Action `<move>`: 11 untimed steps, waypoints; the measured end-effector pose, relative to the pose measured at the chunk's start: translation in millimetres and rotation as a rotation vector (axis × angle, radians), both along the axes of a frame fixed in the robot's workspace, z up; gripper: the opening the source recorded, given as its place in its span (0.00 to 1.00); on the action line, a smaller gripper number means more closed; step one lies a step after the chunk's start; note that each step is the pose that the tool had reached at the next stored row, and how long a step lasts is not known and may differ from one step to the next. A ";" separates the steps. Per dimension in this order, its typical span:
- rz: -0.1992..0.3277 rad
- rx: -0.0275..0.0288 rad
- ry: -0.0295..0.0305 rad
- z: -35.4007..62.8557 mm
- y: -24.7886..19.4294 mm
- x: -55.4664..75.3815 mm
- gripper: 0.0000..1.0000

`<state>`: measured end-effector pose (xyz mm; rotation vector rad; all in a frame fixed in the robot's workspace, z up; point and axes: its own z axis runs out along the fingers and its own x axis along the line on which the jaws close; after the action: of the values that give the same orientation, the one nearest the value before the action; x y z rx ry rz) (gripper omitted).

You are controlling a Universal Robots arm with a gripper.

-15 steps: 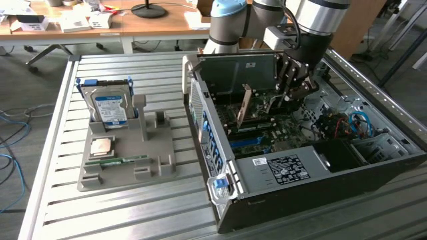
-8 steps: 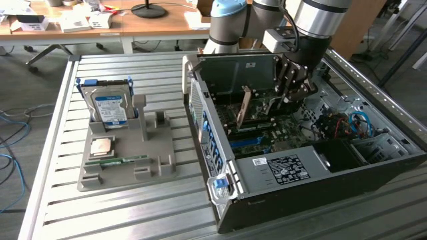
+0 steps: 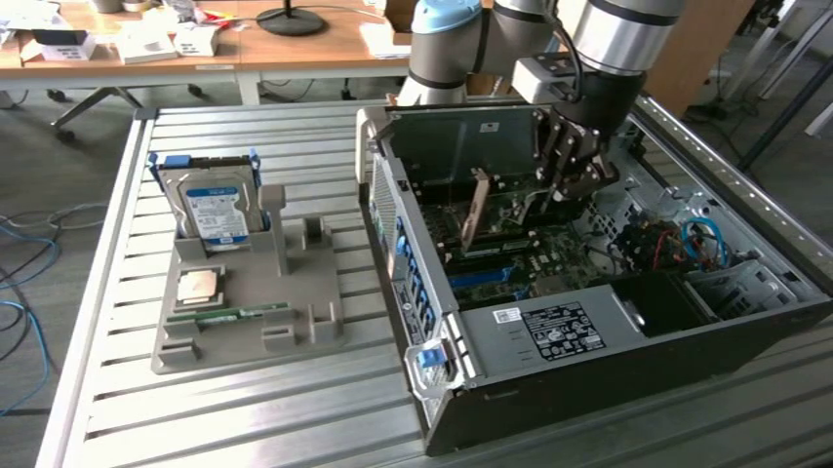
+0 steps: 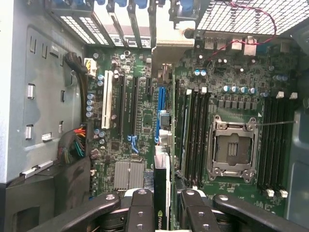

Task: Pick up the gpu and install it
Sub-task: 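Insert the gpu into the slot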

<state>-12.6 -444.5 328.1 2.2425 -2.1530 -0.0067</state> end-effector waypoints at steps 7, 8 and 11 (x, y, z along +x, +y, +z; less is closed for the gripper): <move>-0.007 0.0000 -0.0001 -1.6 0.0 -4.0 0.26; -0.011 -0.0001 0.0000 -1.9 0.0 -4.0 0.26; -0.023 -0.0001 0.0000 -2.6 -0.1 -4.1 0.26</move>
<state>-16.7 -444.6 325.5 2.2175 -2.1788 -0.0072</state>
